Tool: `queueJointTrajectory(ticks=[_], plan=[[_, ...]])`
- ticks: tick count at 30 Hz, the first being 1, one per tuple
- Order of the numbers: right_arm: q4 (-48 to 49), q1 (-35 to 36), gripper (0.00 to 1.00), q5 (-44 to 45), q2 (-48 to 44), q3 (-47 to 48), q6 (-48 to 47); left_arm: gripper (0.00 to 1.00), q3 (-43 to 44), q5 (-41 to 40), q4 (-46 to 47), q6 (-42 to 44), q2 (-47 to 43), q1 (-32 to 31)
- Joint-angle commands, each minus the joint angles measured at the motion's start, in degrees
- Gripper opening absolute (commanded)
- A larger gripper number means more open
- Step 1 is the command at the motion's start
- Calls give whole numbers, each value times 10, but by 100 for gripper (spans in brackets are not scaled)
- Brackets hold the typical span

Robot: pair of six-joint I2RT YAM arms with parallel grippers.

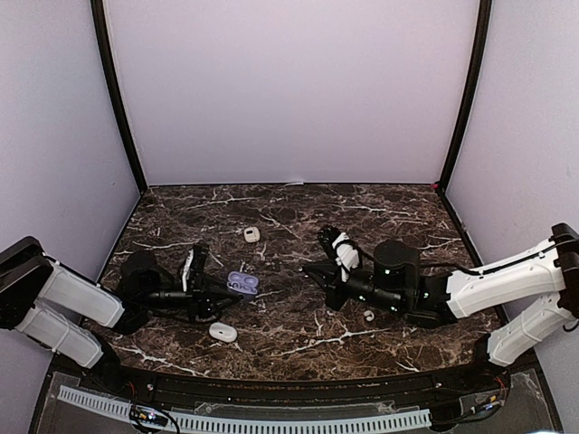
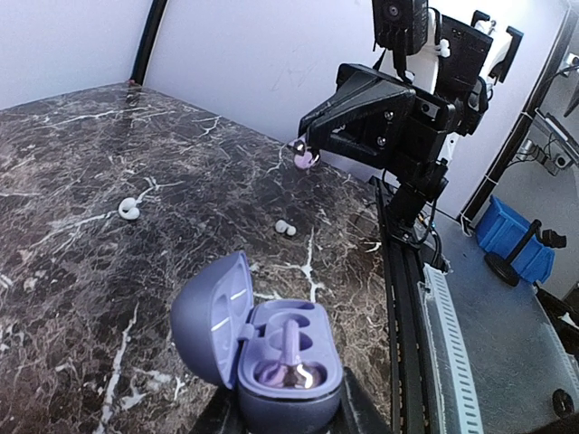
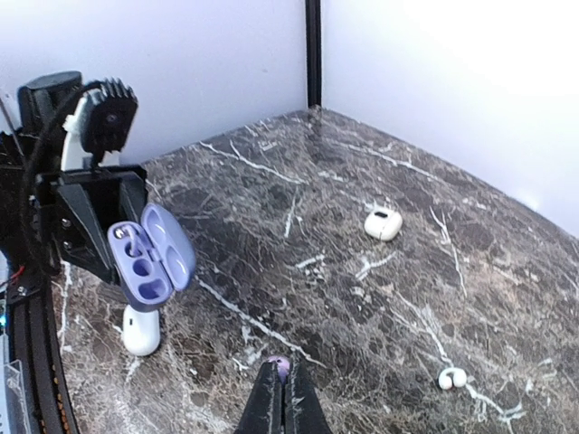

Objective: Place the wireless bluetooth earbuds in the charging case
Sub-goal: Insert the right earbud into the right side groove of the charging case.

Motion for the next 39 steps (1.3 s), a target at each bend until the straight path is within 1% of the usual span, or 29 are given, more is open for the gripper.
queueJointTrajectory(ticks=[1, 9, 20, 28, 39], plan=[[132, 6, 0, -77, -30, -35, -97, 17, 28, 37, 30, 6, 9, -16], [161, 6, 0, -174, -44, -35, -122, 17, 53, 64, 54, -4, 30, -32], [164, 6, 0, -273, 19, 16, -127, 17, 54, 86, 81, -12, 34, -51], [153, 8, 0, -293, 51, 45, -127, 17, 53, 92, 90, -14, 35, -55], [155, 13, 0, -276, 61, 47, -124, 17, 50, 95, 98, -13, 38, -57]])
